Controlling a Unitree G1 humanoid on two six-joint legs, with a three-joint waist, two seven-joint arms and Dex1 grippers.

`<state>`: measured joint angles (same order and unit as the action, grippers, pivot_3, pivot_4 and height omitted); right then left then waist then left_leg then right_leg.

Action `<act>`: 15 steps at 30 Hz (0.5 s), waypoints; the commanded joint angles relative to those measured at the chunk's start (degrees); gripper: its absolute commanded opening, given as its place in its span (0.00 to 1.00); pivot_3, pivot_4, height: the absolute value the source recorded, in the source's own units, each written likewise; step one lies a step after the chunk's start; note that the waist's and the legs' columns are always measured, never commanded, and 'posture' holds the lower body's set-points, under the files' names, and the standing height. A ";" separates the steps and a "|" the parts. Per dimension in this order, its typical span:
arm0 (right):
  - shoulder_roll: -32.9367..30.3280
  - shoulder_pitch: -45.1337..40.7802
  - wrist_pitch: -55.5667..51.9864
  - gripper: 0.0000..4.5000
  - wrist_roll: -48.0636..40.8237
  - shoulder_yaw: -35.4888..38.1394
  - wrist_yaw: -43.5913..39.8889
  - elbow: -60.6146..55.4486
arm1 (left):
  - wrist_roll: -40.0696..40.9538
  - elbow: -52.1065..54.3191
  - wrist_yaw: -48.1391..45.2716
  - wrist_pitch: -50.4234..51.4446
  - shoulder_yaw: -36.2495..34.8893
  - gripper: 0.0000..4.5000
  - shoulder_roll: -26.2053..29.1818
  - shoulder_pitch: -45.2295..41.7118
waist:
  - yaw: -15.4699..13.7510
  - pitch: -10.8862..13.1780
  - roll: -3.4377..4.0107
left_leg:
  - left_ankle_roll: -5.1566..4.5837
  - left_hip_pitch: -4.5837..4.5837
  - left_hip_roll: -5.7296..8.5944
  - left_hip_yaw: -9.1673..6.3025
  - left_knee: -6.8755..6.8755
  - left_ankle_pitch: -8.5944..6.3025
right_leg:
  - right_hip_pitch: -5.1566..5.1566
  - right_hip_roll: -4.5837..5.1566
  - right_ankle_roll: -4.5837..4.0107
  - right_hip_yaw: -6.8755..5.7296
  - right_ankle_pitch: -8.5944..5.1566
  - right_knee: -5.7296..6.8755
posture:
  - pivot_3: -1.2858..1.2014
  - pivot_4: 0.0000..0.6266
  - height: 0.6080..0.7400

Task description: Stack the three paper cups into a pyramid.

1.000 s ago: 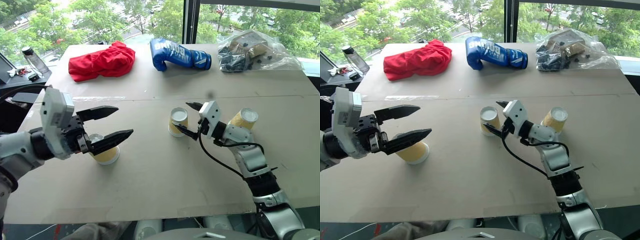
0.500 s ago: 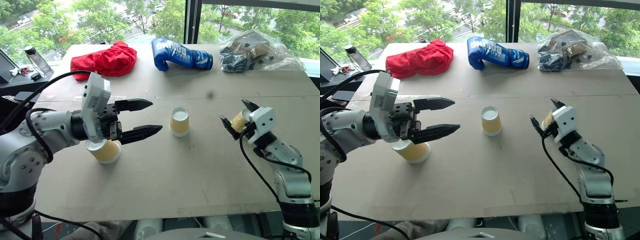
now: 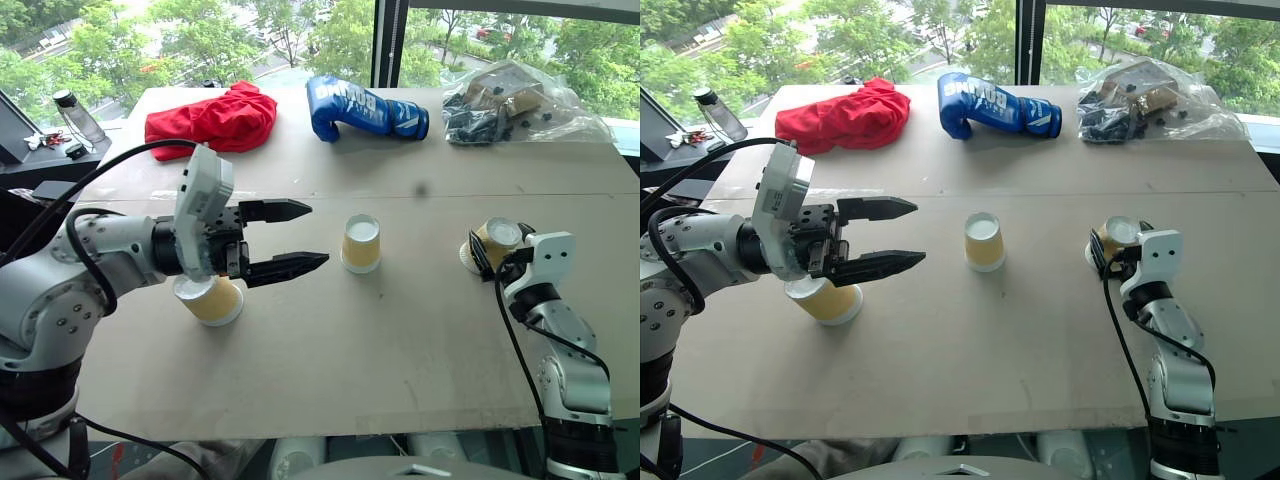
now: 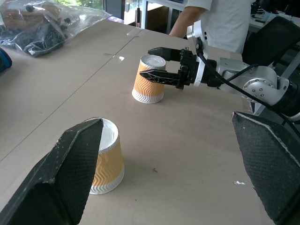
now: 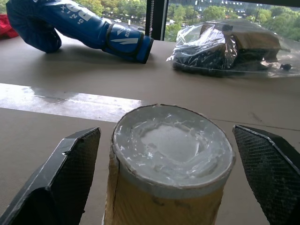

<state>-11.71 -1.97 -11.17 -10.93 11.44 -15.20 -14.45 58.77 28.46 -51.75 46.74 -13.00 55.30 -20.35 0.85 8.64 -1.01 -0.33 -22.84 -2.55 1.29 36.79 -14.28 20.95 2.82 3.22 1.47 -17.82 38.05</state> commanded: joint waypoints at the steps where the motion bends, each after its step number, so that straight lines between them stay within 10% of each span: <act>1: 1.02 -1.83 -2.07 0.99 -4.98 2.54 1.00 -1.66 | 0.02 0.73 -0.38 -1.26 -1.94 1.00 -0.29 -0.11 | 0.07 0.00 0.00 | 0.00 0.00 0.00 0.00 0.00 0.00 | 0.00 0.00 0.00 0.00 0.00 0.00 | 0.52 0.24 1.00; 8: -1.13 -2.29 -1.99 0.45 -5.59 0.68 -1.67 -2.06 | -0.70 0.58 -0.82 -2.06 -2.20 1.00 -0.74 0.32 | 0.01 0.00 0.00 | -0.01 0.00 0.00 -0.01 0.00 -0.01 | 0.00 0.00 0.00 -0.01 0.00 0.00 | 0.52 0.24 1.00; 15: -3.39 -4.98 -1.71 0.45 -4.11 -9.00 -8.60 -1.80 | -3.90 -0.21 -3.35 -3.26 -5.20 1.00 1.95 4.16 | 0.46 0.00 0.00 | -0.04 0.01 -0.05 0.00 0.00 -0.02 | 0.04 -0.06 0.00 0.01 0.00 0.02 | 0.52 0.24 1.00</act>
<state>-15.00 -5.68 -13.32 -15.00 4.68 -21.96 -14.46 55.89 28.07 -53.89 44.80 -15.49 55.85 -16.70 1.31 8.65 -1.01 -0.37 -22.84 -2.61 1.30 36.79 -14.30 21.03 2.74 3.22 1.49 -17.82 38.10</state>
